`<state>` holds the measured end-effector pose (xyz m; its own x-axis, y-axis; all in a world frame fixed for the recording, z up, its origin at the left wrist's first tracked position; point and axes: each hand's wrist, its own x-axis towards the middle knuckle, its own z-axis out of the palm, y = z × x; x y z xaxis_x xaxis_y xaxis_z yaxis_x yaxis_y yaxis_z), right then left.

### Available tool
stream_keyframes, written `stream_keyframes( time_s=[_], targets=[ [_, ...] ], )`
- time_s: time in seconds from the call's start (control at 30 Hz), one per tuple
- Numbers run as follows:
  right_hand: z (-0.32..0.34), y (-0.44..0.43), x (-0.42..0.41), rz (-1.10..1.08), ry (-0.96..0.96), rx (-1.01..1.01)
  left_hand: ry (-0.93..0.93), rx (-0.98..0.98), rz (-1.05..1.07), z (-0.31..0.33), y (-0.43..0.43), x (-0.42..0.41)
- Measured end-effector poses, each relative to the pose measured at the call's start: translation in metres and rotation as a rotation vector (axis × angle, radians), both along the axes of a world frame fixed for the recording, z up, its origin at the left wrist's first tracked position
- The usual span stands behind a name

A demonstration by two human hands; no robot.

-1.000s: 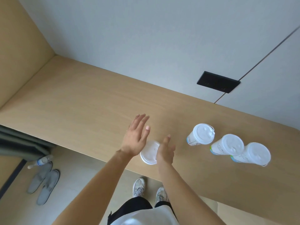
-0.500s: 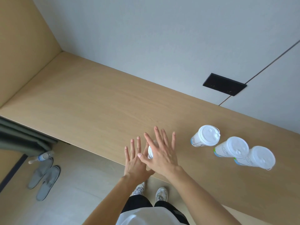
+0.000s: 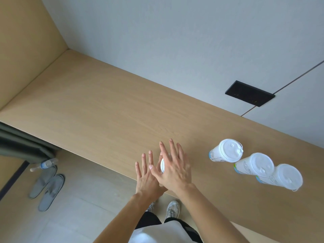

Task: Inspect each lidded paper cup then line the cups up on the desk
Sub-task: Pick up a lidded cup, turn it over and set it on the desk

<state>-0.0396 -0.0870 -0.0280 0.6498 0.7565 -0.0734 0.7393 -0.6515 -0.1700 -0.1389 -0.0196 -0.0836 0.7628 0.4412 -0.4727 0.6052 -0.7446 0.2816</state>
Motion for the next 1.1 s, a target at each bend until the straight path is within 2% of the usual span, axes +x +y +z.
stream_keyframes(
  time_s=[0.17, 0.27, 0.33, 0.4, 0.53, 0.67, 0.9, 1.1],
  targets=[
    [0.003, 0.001, -0.001, -0.024, -0.020, -0.008, -0.001, -0.077, 0.061, 0.022, -0.004, 0.001],
    [0.008, -0.003, 0.000, -0.021, 0.046, 0.028, -0.048, -0.207, 0.128, 0.027, -0.002, -0.001],
    [0.018, -0.010, 0.006, -0.121, 0.211, 0.164, -0.189, -0.398, 0.203, 0.030, 0.007, -0.003],
    [0.032, -0.022, 0.018, -0.323, 0.404, 0.338, -0.328, -0.623, 0.327, 0.045, 0.016, -0.004],
    [0.077, -0.055, 0.040, -0.633, 0.851, 0.671, -0.443, -0.948, 0.602, 0.101, 0.024, 0.006],
    [0.113, -0.089, 0.045, -0.659, 0.986, 0.847, -0.469, -1.015, 0.533, 0.151, 0.021, 0.015],
    [0.139, -0.126, 0.039, -0.672, 0.989, 0.971, -0.557, -1.015, 0.503, 0.193, -0.002, 0.031],
    [0.146, -0.145, 0.040, -0.649, 0.952, 1.077, -0.504, -1.001, 0.468, 0.207, -0.016, 0.039]
  ],
)
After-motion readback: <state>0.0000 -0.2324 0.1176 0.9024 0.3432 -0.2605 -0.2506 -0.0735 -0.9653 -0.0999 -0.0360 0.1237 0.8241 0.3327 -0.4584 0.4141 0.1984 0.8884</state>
